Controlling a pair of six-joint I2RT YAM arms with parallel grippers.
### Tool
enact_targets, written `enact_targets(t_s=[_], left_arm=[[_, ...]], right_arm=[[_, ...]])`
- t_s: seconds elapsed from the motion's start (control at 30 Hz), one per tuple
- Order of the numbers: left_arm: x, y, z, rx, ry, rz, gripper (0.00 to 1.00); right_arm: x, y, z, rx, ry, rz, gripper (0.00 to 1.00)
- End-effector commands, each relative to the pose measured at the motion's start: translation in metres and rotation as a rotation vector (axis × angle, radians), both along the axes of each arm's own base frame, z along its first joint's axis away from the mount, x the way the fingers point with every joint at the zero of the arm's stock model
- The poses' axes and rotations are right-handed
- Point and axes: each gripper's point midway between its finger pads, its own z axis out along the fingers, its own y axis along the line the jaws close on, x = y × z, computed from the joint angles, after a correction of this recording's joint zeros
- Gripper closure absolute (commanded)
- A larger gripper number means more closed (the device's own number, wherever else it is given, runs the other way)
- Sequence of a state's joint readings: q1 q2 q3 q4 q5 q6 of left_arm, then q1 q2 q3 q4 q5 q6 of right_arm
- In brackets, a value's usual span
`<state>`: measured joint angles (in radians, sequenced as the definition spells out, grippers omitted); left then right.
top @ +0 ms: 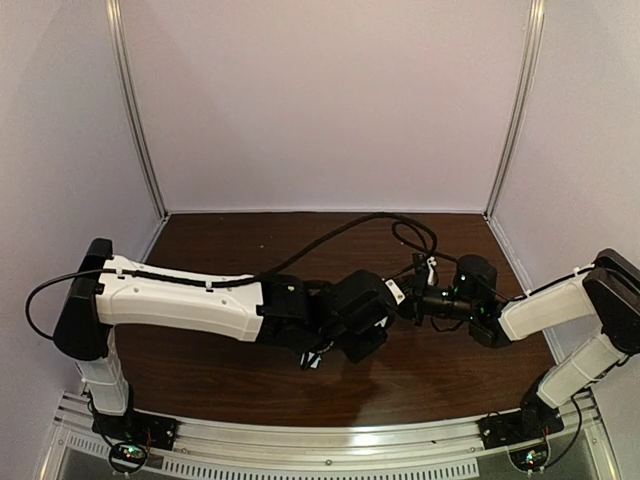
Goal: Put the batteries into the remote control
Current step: Load the battery into the battery compartment, then press the battery in the battery compartment.
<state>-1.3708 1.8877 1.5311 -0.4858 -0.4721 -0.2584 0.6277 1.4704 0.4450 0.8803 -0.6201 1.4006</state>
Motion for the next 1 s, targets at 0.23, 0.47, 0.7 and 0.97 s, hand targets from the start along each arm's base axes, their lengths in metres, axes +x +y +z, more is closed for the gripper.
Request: enact_targets(t_s=[0.23, 0.47, 0.7, 0.97], left_arm=[[0.003, 0.011, 0.041, -0.116, -0.034, 0.019, 0.78], [0.011, 0.051, 0.082, -0.358, -0.007, 0.039, 0.42], [-0.025, 0.065, 0.088, -0.711, 0.355, -0.353, 0.21], [-0.056, 0.056, 0.11, -0.813, 0.501, -0.58, 0.32]], right_arm=[[-0.002, -0.003, 0.007, 0.053, -0.022, 0.003, 1.0], [0.001, -0.011, 0.027, 0.087, -0.097, -0.014, 1.0], [-0.009, -0.005, 0.075, 0.15, -0.285, 0.068, 1.0], [-0.026, -0.001, 0.122, 0.279, -0.428, 0.162, 1.0]])
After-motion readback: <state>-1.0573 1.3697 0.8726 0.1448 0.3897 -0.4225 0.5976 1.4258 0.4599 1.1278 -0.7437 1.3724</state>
